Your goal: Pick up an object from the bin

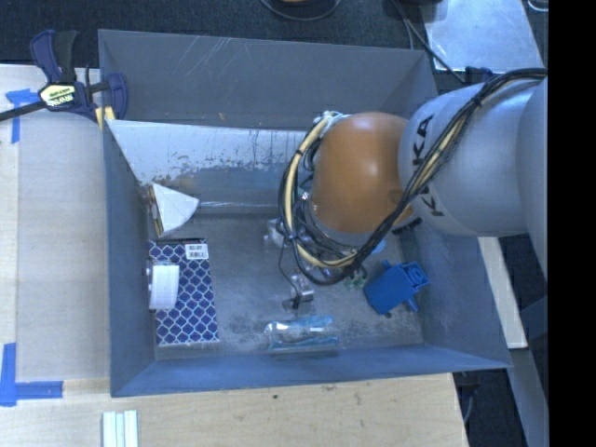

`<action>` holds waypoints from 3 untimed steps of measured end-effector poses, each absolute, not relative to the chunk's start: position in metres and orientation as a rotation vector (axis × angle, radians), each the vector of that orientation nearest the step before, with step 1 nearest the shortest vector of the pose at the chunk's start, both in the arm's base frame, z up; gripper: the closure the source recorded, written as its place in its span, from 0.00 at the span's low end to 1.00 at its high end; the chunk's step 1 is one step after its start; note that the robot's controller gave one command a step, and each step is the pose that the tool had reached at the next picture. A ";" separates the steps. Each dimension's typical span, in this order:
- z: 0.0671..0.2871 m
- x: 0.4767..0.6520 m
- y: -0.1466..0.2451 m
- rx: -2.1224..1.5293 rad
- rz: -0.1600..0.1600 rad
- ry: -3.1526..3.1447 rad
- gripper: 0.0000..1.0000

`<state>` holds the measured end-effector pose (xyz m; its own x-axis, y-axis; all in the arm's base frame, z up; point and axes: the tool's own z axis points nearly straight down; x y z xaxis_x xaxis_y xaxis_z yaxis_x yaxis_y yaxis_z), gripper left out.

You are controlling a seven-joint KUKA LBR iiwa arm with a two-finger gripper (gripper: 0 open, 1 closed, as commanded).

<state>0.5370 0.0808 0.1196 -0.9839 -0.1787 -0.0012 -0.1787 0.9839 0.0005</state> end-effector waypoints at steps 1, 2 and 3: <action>0.152 0.526 -0.011 -0.489 -0.001 3.096 0.00; 0.099 0.490 0.062 -0.650 0.005 3.072 0.00; 0.074 0.515 -0.074 -0.734 -0.002 3.044 0.00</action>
Offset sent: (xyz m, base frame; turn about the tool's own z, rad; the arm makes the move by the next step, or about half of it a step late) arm -0.0461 -0.0200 -0.0196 -0.2355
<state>0.5147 -0.0742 0.0738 -0.8901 -0.4556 -0.0099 -0.4556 0.8902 -0.0036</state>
